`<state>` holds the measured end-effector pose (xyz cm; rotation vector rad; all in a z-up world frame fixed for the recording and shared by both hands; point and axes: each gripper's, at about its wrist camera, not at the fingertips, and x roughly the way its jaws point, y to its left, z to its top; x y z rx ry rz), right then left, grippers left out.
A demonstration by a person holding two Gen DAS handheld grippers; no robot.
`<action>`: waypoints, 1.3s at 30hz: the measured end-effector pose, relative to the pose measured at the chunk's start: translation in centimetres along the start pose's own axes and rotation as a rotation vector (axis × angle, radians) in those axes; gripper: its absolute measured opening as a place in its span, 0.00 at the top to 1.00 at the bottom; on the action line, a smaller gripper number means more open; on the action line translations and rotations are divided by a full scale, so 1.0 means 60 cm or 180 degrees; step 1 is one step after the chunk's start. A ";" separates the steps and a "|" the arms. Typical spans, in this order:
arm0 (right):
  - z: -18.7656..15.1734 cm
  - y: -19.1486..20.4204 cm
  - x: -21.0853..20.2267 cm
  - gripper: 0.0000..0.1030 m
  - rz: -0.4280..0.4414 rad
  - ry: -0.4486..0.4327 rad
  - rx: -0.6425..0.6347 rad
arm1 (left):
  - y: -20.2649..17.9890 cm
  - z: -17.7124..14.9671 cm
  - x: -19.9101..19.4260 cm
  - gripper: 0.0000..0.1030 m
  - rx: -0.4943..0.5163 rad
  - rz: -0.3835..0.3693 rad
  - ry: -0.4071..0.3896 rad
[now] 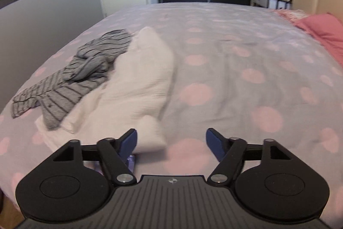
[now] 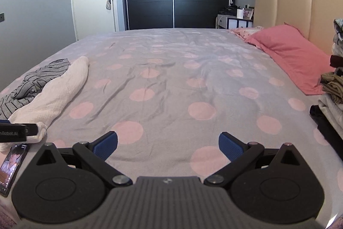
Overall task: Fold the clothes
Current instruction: 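Reach the left tool to the grey striped shirt and grasp it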
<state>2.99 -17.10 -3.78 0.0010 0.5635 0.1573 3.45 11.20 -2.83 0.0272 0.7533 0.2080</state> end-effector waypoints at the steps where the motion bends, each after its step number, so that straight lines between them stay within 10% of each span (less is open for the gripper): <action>1: 0.002 0.001 0.006 0.01 0.0013 0.0038 0.0022 | 0.018 0.008 0.013 0.37 -0.0007 0.0072 0.0036; 12: 0.003 0.028 0.083 0.01 0.0056 0.0344 -0.0111 | 0.192 0.125 0.171 0.33 0.0144 0.0575 -0.0188; 22: 0.002 0.023 0.138 0.01 -0.0023 0.0564 -0.0110 | 0.218 0.177 0.316 0.28 0.0041 0.0820 -0.0102; 25: 0.003 0.027 0.148 0.01 -0.0017 0.0603 -0.0140 | 0.224 0.182 0.342 0.46 -0.0027 0.0902 0.0038; 30: 0.008 0.031 0.146 0.01 0.0010 0.0568 -0.0196 | 0.232 0.199 0.331 0.73 -0.0126 0.0810 0.0065; 39: 0.021 0.027 0.108 0.01 0.0079 0.0368 -0.0112 | 0.220 0.235 0.191 0.79 -0.0069 0.0496 -0.0394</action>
